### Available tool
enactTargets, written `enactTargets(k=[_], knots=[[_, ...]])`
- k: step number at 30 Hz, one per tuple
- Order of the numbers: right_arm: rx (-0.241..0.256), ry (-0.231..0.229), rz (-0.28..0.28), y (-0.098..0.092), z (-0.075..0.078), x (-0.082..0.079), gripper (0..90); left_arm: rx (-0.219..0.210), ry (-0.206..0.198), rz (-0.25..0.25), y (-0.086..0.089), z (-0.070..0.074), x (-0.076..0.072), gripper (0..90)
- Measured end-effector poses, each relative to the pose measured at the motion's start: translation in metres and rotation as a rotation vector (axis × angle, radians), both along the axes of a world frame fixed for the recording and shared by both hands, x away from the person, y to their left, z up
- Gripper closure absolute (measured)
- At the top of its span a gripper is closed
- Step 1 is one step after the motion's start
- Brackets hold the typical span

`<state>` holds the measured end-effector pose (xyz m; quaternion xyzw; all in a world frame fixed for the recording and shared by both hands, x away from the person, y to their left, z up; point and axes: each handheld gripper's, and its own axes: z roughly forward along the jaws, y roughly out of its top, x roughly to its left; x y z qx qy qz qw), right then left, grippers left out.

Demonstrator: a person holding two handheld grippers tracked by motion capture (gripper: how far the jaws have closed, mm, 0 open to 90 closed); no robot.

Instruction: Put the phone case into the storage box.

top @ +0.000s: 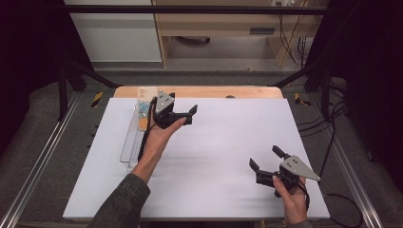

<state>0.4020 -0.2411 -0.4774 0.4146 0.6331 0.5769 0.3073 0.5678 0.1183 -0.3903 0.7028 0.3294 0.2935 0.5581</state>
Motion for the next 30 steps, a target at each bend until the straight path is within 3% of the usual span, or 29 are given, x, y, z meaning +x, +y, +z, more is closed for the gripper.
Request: enactTargets(k=[30], knots=[[-0.002, 0.003, 0.003, 0.001, -0.001, 0.000, 2.4, -0.026, -0.002, -0.083, -0.026, -0.006, -0.020, 2.6]])
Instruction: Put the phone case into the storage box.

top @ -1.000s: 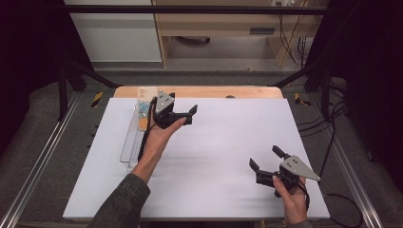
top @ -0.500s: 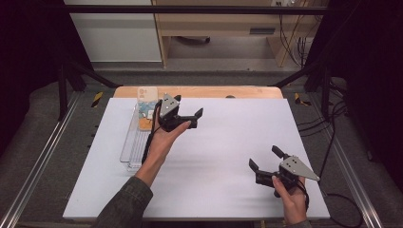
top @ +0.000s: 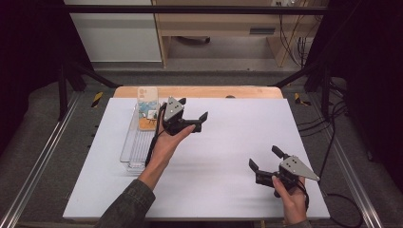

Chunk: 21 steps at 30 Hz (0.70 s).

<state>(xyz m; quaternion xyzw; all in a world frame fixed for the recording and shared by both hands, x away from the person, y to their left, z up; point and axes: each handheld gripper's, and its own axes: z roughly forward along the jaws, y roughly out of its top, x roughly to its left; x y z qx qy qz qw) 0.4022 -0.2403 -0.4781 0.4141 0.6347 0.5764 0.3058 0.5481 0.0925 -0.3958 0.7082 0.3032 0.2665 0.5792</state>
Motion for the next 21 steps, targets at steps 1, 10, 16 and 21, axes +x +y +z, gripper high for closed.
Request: enactTargets(k=[1, 10, 16, 21], knots=[[0.000, 0.000, 0.000, 0.000, 0.000, 0.000, 2.4, -0.003, -0.002, -0.003, -0.001, 0.000, -0.001, 2.6], [-0.001, 0.000, 0.001, 0.000, 0.000, 0.000, 2.4, -0.015, 0.001, -0.024, -0.007, -0.004, -0.009, 2.6], [-0.002, 0.001, 0.001, 0.001, 0.000, 0.000, 2.4, -0.025, 0.001, -0.037, -0.009, -0.006, -0.015, 2.6], [-0.003, 0.001, 0.002, 0.001, 0.000, 0.000, 2.4, -0.036, 0.005, -0.043, -0.010, -0.010, -0.020, 2.6]])
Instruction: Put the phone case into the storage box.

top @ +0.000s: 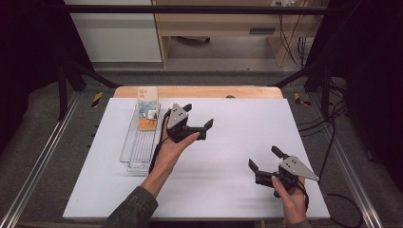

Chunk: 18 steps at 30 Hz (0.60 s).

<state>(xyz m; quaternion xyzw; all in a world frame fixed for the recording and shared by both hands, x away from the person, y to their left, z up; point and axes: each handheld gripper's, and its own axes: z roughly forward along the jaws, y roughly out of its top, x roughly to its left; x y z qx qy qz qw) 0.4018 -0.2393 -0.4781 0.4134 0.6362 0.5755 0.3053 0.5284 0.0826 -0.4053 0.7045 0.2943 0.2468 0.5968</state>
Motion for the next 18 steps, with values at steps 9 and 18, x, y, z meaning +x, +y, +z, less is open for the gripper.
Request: enactTargets(k=[9, 18], knots=[[0.000, -0.002, 0.001, 0.001, 0.000, 0.000, 2.4, -0.013, 0.004, -0.007, 0.001, -0.007, -0.009, 2.6], [-0.002, 0.000, 0.003, 0.001, 0.000, 0.000, 2.4, -0.030, 0.001, -0.003, 0.006, -0.011, -0.018, 2.6]])
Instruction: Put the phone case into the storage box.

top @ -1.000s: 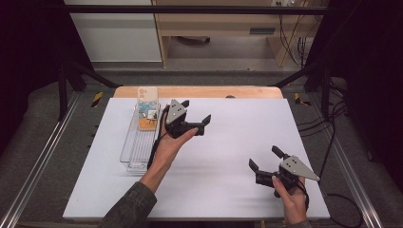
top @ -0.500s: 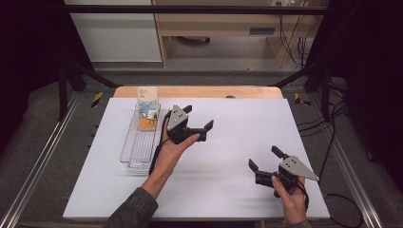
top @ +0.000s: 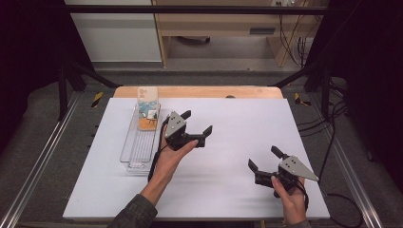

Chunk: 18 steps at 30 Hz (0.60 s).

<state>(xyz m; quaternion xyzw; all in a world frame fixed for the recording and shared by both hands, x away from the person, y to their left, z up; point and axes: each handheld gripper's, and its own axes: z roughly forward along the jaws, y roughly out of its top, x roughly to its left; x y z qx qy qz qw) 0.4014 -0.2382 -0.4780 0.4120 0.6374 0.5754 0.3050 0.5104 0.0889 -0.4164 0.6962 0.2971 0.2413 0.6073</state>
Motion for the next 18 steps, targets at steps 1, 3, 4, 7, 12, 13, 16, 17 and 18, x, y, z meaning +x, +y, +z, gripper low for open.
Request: enactTargets(k=[1, 3, 4, 7, 12, 13, 16, 17, 18], knots=[[-0.001, 0.000, 0.000, 0.000, 0.000, 0.000, 2.4, 0.003, 0.000, 0.002, 0.001, -0.001, -0.001, 2.6], [0.000, 0.001, 0.000, 0.000, 0.000, 0.000, 2.4, -0.004, -0.001, 0.004, 0.003, -0.002, -0.004, 2.6], [0.000, 0.001, 0.000, 0.000, 0.000, 0.000, 2.4, -0.007, -0.001, 0.006, 0.004, -0.002, -0.006, 2.6], [-0.001, -0.001, 0.001, 0.001, 0.000, 0.000, 2.4, -0.006, -0.007, 0.009, 0.007, -0.004, -0.012, 2.6], [-0.002, -0.001, 0.003, 0.002, 0.000, 0.000, 2.4, -0.001, -0.017, 0.011, 0.012, -0.006, -0.025, 2.6], [-0.002, -0.002, 0.003, 0.002, 0.000, 0.000, 2.4, -0.002, -0.017, 0.012, 0.014, -0.006, -0.027, 2.6], [-0.005, 0.000, 0.004, 0.002, 0.000, -0.001, 2.4, -0.003, -0.022, 0.016, 0.019, -0.005, -0.035, 2.6], [-0.005, 0.000, 0.004, 0.002, 0.000, -0.001, 2.4, -0.005, -0.024, 0.018, 0.021, -0.005, -0.038, 2.6], [-0.006, 0.000, 0.005, 0.002, 0.000, -0.001, 2.4, -0.006, -0.023, 0.021, 0.023, -0.005, -0.040, 2.6]])
